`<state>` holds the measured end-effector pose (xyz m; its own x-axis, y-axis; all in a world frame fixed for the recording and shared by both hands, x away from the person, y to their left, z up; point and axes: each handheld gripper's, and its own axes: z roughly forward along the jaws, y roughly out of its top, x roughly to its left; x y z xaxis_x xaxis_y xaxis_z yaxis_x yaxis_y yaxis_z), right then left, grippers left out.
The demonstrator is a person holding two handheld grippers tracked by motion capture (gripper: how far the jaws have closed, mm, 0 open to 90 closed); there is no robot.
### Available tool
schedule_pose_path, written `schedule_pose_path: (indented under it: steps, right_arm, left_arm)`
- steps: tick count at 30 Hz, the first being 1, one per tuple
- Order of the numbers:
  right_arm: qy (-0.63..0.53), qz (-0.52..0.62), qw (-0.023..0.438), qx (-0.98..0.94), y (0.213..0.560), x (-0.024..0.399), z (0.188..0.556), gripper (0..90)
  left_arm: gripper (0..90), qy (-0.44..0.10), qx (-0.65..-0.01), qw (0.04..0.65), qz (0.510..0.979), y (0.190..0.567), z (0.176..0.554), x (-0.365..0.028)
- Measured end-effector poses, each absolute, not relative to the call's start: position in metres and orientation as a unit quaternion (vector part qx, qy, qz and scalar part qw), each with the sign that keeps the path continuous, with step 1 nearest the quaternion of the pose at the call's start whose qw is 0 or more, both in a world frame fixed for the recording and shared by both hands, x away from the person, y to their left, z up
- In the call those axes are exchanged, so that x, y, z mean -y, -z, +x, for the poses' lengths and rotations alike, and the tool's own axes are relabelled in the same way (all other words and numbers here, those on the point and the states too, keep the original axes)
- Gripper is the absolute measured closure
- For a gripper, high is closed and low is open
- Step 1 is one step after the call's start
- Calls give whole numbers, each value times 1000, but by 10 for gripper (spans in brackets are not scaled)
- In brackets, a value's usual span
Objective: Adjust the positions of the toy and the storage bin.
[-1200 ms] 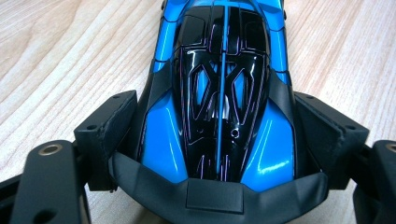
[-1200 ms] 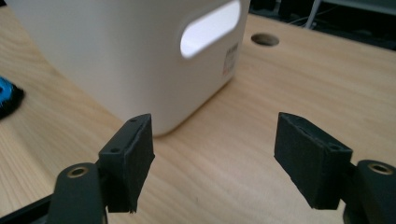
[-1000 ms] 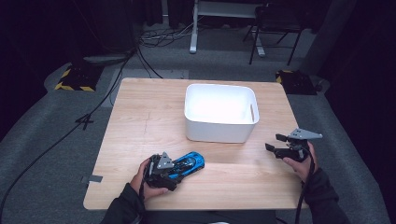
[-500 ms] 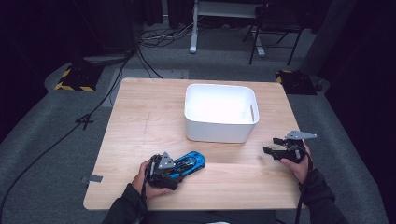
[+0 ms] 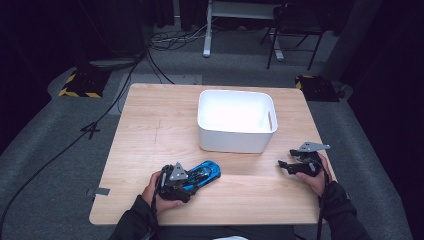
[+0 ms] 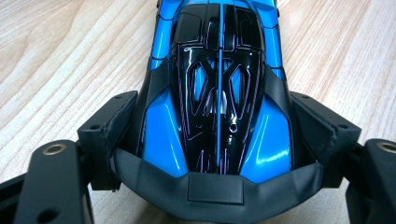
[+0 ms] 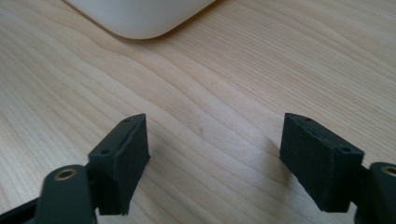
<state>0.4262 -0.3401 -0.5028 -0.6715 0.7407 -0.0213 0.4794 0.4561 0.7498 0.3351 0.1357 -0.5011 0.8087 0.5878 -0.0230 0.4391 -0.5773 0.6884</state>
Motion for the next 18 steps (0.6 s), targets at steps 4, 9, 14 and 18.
schedule_pose_path:
  steps: [4,9,14,18]
  right_arm:
    - [-372,368,172,-835,503,339,427,204]
    - [-372,368,171,-835,503,339,427,204]
    - [-372,368,171,-835,503,339,427,204]
    - [-372,368,171,-835,503,339,427,203]
  left_arm:
    - [235,-105,-292,357,881,501,335,-135]
    - [236,-109,-288,361,880,500,334,-135]
    - [240,-110,-284,371,877,499,333,-136]
    - [242,-123,-284,389,868,494,328,-136]
